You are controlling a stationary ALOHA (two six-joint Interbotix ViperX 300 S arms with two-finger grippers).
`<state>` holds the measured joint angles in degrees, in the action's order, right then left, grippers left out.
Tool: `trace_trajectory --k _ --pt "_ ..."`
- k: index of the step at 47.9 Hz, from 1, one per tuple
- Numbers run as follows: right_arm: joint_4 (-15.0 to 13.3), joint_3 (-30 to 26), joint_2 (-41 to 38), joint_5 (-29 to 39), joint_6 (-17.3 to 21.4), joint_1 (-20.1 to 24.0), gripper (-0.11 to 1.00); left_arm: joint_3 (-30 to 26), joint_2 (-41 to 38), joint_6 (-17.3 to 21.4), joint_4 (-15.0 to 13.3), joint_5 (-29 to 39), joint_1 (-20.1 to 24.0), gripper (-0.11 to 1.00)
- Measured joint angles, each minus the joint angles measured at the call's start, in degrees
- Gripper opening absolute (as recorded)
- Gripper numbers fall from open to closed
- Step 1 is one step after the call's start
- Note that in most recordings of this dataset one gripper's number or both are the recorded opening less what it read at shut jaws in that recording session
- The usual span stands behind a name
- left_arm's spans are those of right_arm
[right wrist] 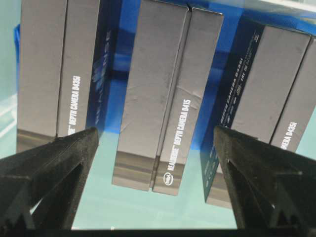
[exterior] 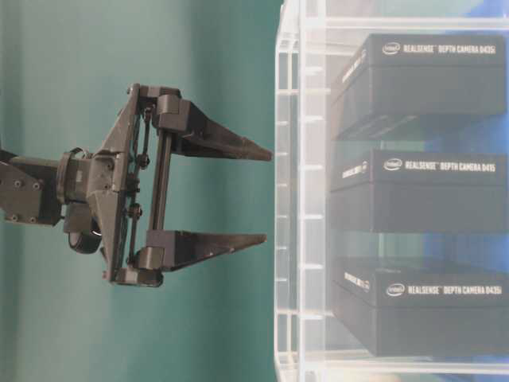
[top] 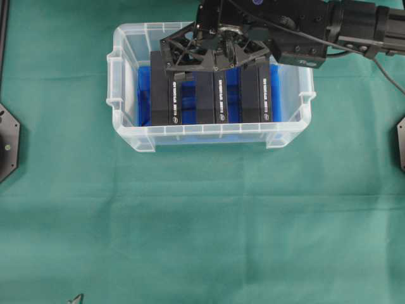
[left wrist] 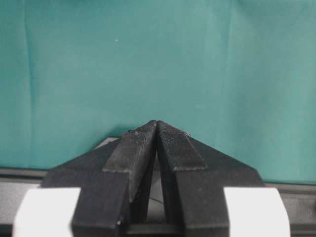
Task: Take the box out of the case with the right arm.
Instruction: 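Lower the open right gripper over the middle black box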
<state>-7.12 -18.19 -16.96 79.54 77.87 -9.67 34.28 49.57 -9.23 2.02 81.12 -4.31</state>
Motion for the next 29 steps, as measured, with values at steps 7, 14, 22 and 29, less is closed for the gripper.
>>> trace_trajectory --k 7,14,22,29 --pt "0.00 0.00 -0.09 0.00 0.00 0.00 0.94 0.00 0.09 0.00 0.00 -0.09 0.00 0.02" --pt "0.09 0.00 -0.09 -0.09 0.00 0.00 0.94 0.00 0.00 0.00 0.00 0.00 0.00 0.02" --pt "0.00 0.00 -0.44 -0.70 0.00 0.00 0.94 0.00 0.00 0.00 0.00 0.00 0.00 0.02" --pt "0.00 0.00 -0.79 -0.88 0.00 -0.09 0.94 0.00 0.00 0.00 0.00 0.00 0.00 0.02"
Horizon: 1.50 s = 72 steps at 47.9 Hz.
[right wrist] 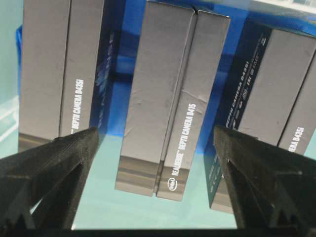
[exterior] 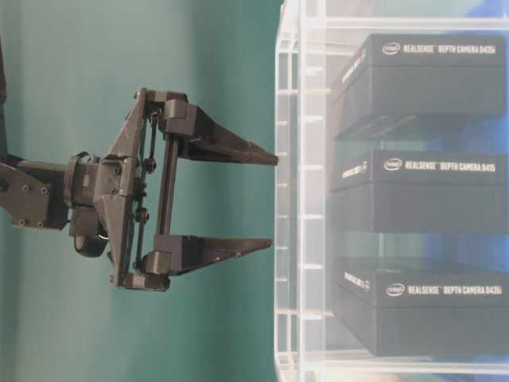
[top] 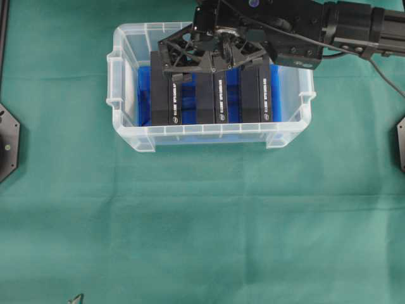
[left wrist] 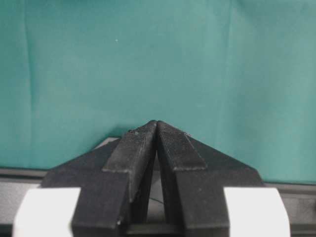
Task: Take the box out of the case with the right arm.
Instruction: 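Lower the open right gripper over the middle black box, then close the right gripper on the middle black box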
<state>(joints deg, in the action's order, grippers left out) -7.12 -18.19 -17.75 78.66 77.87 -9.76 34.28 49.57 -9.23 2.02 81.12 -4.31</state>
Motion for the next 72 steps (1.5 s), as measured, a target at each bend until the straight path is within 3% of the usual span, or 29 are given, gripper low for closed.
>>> trace_trajectory --k 45,72 --pt "-0.09 1.23 -0.35 -1.58 1.32 0.09 0.94 0.00 0.00 0.00 0.00 0.00 0.00 0.02" --pt "-0.09 8.79 -0.35 -9.49 3.43 0.09 0.94 0.00 0.00 0.00 0.00 0.00 0.00 0.02"
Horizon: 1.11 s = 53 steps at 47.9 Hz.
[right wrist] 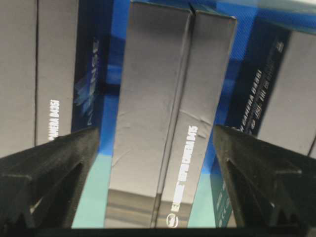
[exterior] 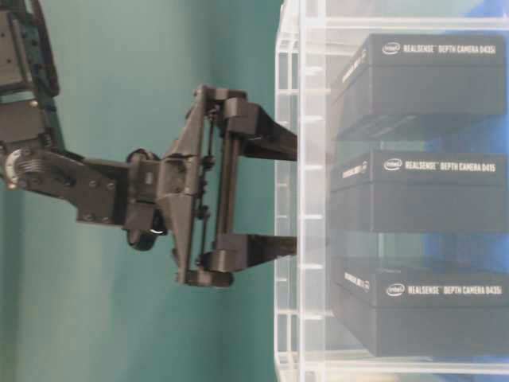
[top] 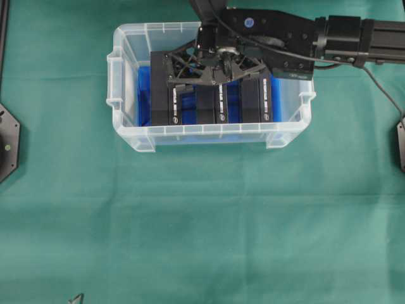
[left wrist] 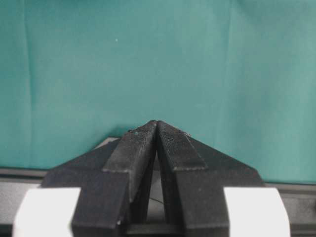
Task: Take the box out of the case with the right arm.
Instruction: 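Close the right gripper on the middle black box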
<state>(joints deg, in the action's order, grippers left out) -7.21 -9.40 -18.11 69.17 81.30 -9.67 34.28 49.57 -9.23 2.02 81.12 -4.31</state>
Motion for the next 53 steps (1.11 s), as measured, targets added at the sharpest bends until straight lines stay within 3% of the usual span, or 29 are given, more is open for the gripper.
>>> trace_trajectory --k 19,40,44,49,53 --pt "0.79 4.31 -2.20 -6.94 0.70 -0.09 0.94 0.00 -0.18 -0.09 0.00 -0.09 0.00 0.02" --pt "4.13 4.39 -3.16 -7.38 0.88 -0.35 0.92 0.00 -0.18 -0.09 0.00 0.00 0.00 0.02" --pt "4.22 4.39 -3.16 -7.21 0.88 -0.35 0.86 0.00 -0.18 -0.09 0.00 0.00 -0.09 0.02" --pt "4.22 4.39 -3.16 -6.86 1.32 -0.35 0.66 0.00 -0.09 -0.09 0.00 0.00 0.00 0.02" --pt "4.22 4.31 -3.16 -6.77 1.76 -0.35 0.66 0.00 -0.09 -0.09 -0.09 -0.09 0.00 0.02"
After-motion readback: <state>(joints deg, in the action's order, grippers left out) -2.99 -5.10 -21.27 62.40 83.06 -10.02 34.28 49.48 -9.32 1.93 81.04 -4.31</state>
